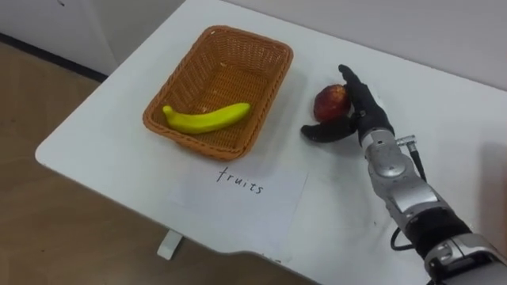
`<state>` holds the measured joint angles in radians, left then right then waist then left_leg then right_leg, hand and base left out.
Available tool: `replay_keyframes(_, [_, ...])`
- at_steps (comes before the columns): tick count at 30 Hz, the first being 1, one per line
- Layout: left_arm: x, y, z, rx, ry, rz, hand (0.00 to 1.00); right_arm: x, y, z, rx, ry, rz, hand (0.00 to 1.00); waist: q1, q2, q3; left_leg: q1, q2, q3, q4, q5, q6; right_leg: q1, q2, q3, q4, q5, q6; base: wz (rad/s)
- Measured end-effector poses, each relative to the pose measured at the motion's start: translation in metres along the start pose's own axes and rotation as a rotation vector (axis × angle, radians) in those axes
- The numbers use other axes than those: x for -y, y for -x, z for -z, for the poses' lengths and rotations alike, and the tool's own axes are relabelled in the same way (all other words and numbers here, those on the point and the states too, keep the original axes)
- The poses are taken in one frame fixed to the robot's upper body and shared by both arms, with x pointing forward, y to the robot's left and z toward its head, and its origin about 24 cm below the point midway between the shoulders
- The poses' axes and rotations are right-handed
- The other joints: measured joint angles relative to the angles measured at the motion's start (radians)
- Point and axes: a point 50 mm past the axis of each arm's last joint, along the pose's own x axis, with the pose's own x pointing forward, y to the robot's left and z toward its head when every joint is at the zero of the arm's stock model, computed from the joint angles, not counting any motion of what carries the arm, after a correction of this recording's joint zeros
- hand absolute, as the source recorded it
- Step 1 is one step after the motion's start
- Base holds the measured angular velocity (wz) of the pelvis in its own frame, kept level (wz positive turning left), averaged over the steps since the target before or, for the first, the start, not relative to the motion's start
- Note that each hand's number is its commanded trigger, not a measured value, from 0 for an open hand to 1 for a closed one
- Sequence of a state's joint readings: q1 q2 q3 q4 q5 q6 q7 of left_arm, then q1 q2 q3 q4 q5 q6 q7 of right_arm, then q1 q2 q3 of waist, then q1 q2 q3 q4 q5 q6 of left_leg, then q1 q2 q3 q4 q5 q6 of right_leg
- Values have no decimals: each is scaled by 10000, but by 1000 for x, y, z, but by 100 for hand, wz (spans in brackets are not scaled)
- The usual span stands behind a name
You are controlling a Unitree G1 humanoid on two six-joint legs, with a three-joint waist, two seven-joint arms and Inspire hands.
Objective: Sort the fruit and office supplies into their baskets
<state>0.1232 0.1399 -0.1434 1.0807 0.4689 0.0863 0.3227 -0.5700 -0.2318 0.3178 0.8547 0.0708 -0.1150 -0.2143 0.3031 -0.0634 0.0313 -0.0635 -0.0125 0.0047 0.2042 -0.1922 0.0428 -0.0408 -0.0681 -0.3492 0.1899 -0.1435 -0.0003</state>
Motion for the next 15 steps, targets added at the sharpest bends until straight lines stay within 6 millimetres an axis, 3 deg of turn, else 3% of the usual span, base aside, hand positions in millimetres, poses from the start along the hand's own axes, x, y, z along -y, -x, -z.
replay_keyframes(4, [0,0,0,24,-51,33,0,0,0,1,-5,136,-54,0,3,-2,-2,-1,3,-51,4,0,-1,12,-2,-52,1,0,0,1])
replay_keyframes(5, [0,0,0,47,-96,54,0,0,0,1,-11,151,-64,53,8,-7,-5,0,2,-52,7,0,-1,12,-4,-51,2,0,0,0])
replay_keyframes(6, [0,0,0,61,-126,64,0,0,0,1,-17,154,-70,81,8,-10,-6,0,1,-52,8,0,0,13,-5,-51,2,0,0,0])
replay_keyframes(7, [-2,-1,-4,139,-134,44,0,0,0,2,-66,169,-121,100,10,-15,-9,2,0,-51,13,0,0,16,-6,-54,1,0,0,0])
replay_keyframes(15, [-5,-3,-1,-70,-232,195,0,13,-8,0,-348,590,137,100,40,-156,-11,50,3,5,17,0,-1,54,6,-69,4,1,-1,0])
